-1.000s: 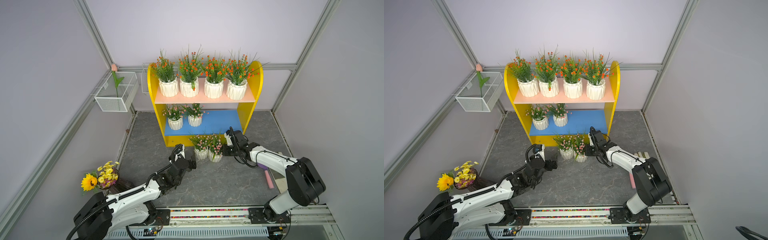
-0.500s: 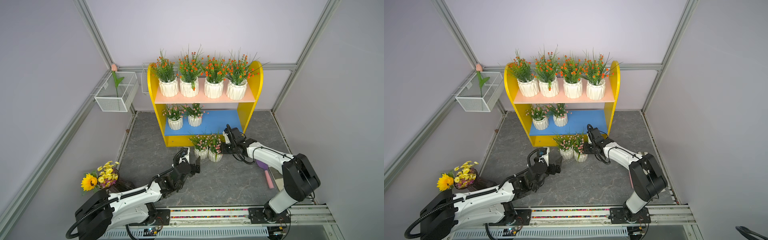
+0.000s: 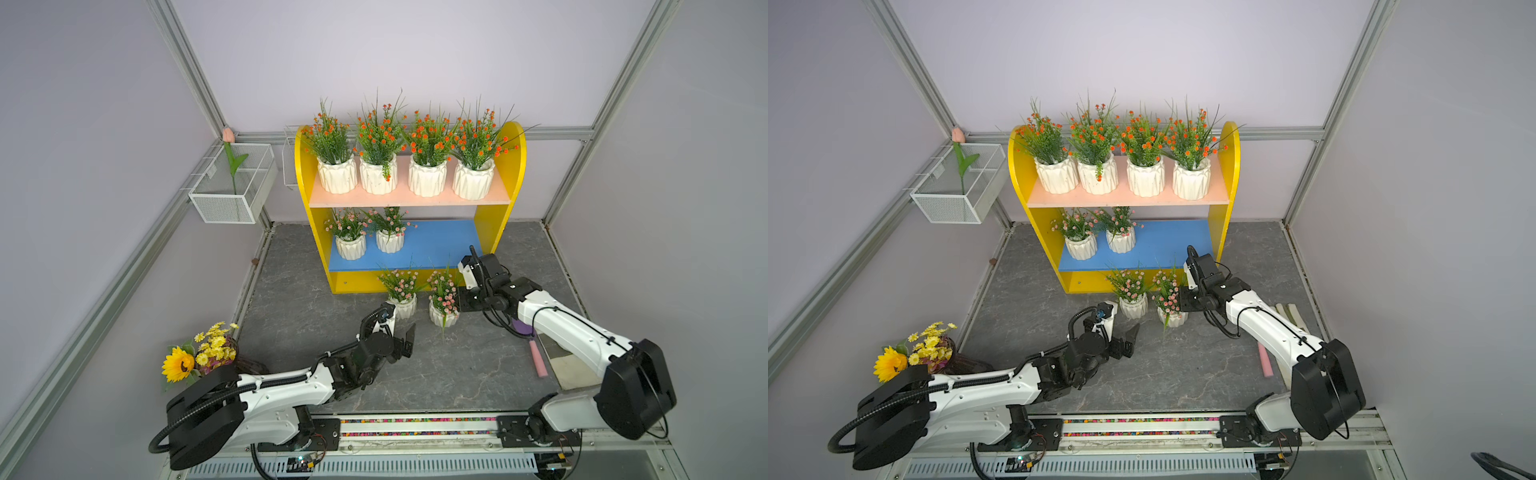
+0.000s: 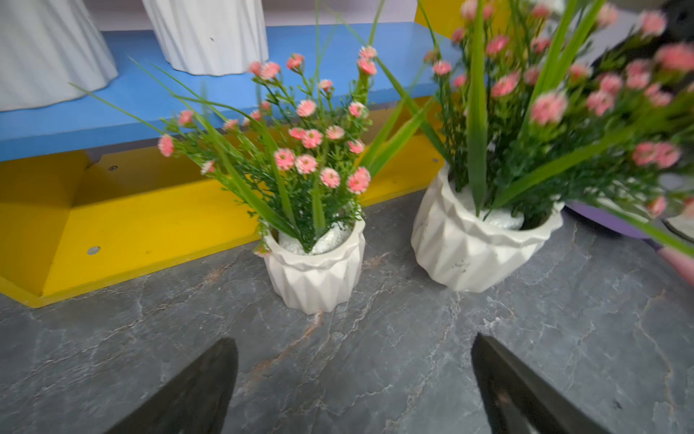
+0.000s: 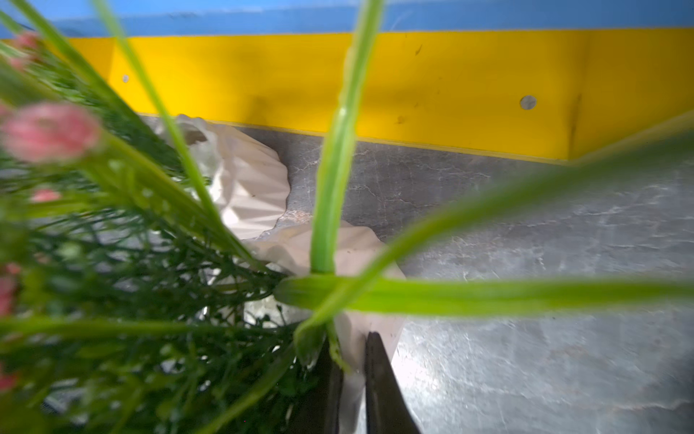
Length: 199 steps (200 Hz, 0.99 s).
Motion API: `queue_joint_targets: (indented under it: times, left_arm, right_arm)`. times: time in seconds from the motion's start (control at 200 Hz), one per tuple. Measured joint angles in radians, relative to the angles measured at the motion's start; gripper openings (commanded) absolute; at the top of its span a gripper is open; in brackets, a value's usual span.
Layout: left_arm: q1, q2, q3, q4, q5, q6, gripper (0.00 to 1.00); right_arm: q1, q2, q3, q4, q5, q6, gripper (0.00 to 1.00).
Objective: Place the baby's breath potted plants on the rack by color
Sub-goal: Pick up the baby's breath potted plant from the center of the board.
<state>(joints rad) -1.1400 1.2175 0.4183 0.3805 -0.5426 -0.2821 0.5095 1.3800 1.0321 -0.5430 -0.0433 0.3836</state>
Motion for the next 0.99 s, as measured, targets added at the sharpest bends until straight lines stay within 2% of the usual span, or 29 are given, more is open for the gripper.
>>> queue_joint_targets:
  times: [0.23,0.395,0.695,0.995]
  left_arm:
    - [-0.086,0.161,0.018,0.118,0.019,0.060,1.00]
    - [-0.131,0.266,0.080,0.202,0.048,0.103,1.00]
    - [-0.144,0.386,0.216,0.292,0.126,0.154,1.00]
    - [-0.145,0.430,0.248,0.313,0.155,0.169,1.00]
  right_arm:
    - [-0.016,-0.094,0.000,-0.082,-0.052,-0.026,0.13]
    - [-0.019,-0.151,-0.027,-0.106,-0.103,-0.029,0.13]
    - [-0.019,-0.256,-0.104,-0.126,-0.208,-0.004,0.13]
    - [-0.027,-0.323,-0.143,-0.137,-0.235,0.024,0.13]
